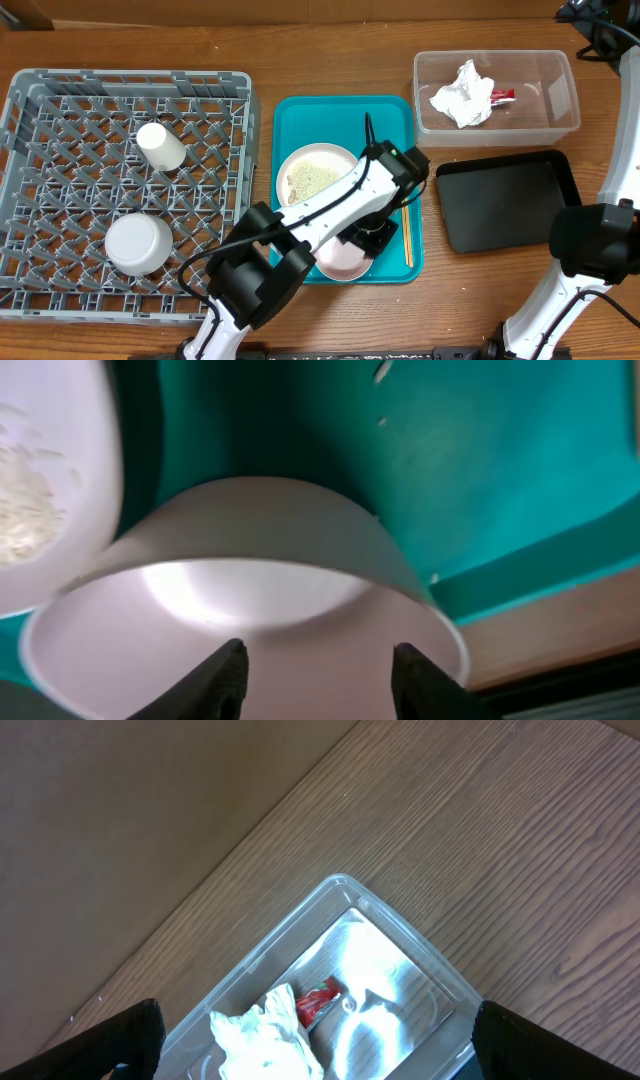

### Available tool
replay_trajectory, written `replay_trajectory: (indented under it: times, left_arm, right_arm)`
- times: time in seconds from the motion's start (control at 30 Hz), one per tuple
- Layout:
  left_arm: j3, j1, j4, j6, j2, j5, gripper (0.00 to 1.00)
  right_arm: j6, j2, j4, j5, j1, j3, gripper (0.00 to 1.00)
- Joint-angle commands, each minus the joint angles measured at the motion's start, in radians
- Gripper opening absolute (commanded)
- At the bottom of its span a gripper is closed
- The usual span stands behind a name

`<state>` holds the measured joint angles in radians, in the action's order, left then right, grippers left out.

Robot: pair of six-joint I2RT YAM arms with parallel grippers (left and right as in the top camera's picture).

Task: Sort waste into correct bins and load items into the dishwasher
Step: 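Reach the left gripper down to the small pink-rimmed white plate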

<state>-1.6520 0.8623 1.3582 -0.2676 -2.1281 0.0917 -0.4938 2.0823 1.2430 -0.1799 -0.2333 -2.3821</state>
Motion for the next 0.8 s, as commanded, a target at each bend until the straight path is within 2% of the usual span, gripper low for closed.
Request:
replay_trajectory:
  times: [0.0,0.3,0.5,0.63,0.77]
  left_arm:
    - [0.063,0.019,-0.045,-0.004,0.023,-0.021,0.47]
    - [0.084,0.034,-0.088,0.026,0.023,-0.021,0.51]
    - [0.08,0.027,-0.079,0.018,0.023,-0.06,0.45]
    - [0.043,-0.005,-0.068,-0.05,0.024,-0.159,0.52]
    - [-0.008,-0.058,-0.048,-0.039,0.024,-0.145,0.5]
  right_arm:
    - [0.0,-0.01,-0.003,0.001,0.003,-0.008,1.0]
    - [-0.001,-0.01,-0.003,0.001,0.003,-0.008,1.0]
    - [-0.001,-0.01,-0.003,0.001,0.003,-0.008,1.0]
    - [-0.001,-0.01,-0.003,0.001,0.003,-0.008,1.0]
    - [-0.001,-0.01,-0.003,0.001,0.003,-0.008,1.0]
